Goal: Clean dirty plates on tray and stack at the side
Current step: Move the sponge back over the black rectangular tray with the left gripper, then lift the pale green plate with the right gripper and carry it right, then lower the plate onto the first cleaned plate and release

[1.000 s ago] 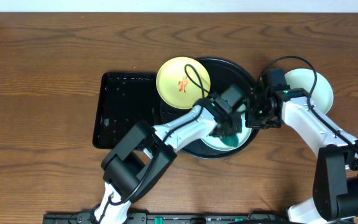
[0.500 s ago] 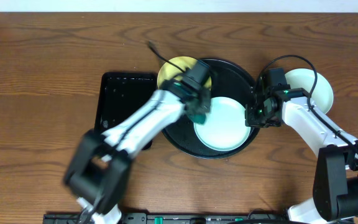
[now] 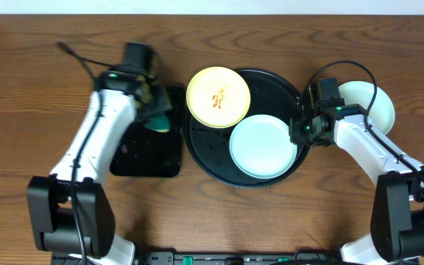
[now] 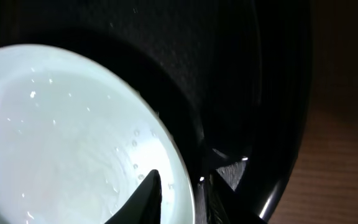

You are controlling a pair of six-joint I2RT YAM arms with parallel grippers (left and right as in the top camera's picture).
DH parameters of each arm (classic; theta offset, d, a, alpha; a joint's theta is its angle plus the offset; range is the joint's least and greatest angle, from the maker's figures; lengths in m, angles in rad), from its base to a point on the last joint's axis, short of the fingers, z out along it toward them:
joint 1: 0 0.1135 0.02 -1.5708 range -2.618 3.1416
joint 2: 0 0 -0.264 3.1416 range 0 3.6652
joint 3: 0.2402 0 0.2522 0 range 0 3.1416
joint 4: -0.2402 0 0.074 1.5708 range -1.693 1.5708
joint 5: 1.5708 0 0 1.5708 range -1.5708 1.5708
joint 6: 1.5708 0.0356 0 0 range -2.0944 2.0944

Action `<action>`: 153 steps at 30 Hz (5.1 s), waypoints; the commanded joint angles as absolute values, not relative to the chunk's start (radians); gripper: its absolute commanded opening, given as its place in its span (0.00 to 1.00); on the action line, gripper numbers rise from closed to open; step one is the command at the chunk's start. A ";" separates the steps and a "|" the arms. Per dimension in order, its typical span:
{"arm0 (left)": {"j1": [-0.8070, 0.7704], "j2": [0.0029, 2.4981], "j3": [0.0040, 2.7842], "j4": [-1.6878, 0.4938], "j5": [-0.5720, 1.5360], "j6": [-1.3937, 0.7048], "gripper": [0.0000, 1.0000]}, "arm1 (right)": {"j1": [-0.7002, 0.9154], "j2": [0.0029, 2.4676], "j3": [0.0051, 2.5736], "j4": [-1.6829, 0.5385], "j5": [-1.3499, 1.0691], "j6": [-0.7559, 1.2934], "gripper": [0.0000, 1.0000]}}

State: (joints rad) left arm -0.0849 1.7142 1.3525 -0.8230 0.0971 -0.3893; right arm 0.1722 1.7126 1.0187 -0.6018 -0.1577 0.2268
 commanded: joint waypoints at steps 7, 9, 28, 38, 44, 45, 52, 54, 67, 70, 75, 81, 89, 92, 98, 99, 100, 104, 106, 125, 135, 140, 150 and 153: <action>-0.014 1.829 1.343 -0.826 0.085 -0.265 0.16 | 0.178 1.799 1.026 -0.591 -0.159 0.230 0.17; -0.014 1.861 1.343 -0.826 0.085 -0.255 0.23 | 0.178 1.822 1.026 -0.587 -0.162 0.230 0.12; -0.014 2.003 1.343 -0.863 0.085 -0.255 0.68 | 0.138 1.700 1.056 -0.564 -0.078 0.227 0.01; -0.014 2.003 1.343 -0.993 0.085 -0.255 0.78 | 0.132 1.464 1.059 -0.511 0.370 0.149 0.01; -0.014 2.003 1.343 -1.031 0.085 -0.255 0.78 | 0.128 1.433 1.059 -0.466 0.651 0.152 0.01; -0.014 2.003 1.343 -1.032 0.085 -0.255 0.78 | 0.123 1.438 1.059 -0.453 0.687 0.153 0.01; -0.014 2.003 1.343 -1.027 0.085 -0.255 0.78 | 0.113 1.444 1.059 -0.358 0.743 0.089 0.01; -0.014 2.003 1.343 -1.027 0.085 -0.255 0.78 | 0.131 1.444 1.059 -0.337 0.743 0.056 0.01; -0.014 2.003 1.343 -1.019 0.085 -0.255 0.78 | 0.379 1.444 1.059 -0.173 0.818 -0.385 0.01; -0.014 2.003 1.343 -1.018 0.085 -0.255 0.78 | 0.400 1.444 1.059 -0.155 0.842 -0.403 0.01; -0.014 2.003 1.343 -1.016 0.085 -0.255 0.78 | 0.401 1.444 1.059 -0.150 0.842 -0.405 0.01; -0.014 2.003 1.343 -1.016 0.085 -0.255 0.79 | 0.401 1.444 1.059 -0.149 0.841 -0.403 0.01; -0.014 2.003 1.343 -1.018 0.085 -0.255 0.73 | 0.308 1.444 1.058 -0.182 0.780 -0.179 0.01; -0.014 2.003 1.343 -1.017 0.085 -0.255 0.08 | 0.217 1.444 1.058 -0.231 0.684 -0.073 0.01; -0.014 2.003 1.343 -0.995 0.084 -0.255 0.07 | -0.017 1.444 1.058 -0.345 0.425 0.131 0.01; -0.014 2.003 1.343 -0.982 0.084 -0.255 0.07 | -0.053 1.445 1.058 -0.360 0.390 0.154 0.01; -0.014 2.003 1.343 -0.963 0.083 -0.254 0.07 | -0.093 1.446 1.058 -0.378 0.360 0.177 0.01; -0.014 2.003 1.343 -0.890 0.059 -0.220 0.07 | -0.197 1.454 1.058 -0.426 0.320 0.235 0.01; -0.014 2.003 1.343 -0.857 0.059 -0.202 0.08 | -0.233 1.460 1.058 -0.458 0.321 0.274 0.01; -0.035 2.003 1.343 -0.883 0.058 -0.139 0.54 | -0.333 1.648 1.058 -0.486 0.266 0.589 0.05; -0.035 2.003 1.343 -0.989 0.059 -0.144 0.78 | -0.339 1.678 1.058 -0.449 -0.045 0.361 0.57; -0.035 2.003 1.343 -1.047 0.059 -0.162 0.80 | -0.328 1.678 1.058 -0.465 -0.110 0.330 0.57; -0.035 1.975 1.399 -1.151 0.059 -0.202 0.81 | -0.290 1.678 1.058 -0.464 -0.110 0.271 0.60; -0.035 1.946 1.413 -1.172 0.059 -0.240 0.81 | -0.281 1.678 1.058 -0.464 -0.110 0.252 0.62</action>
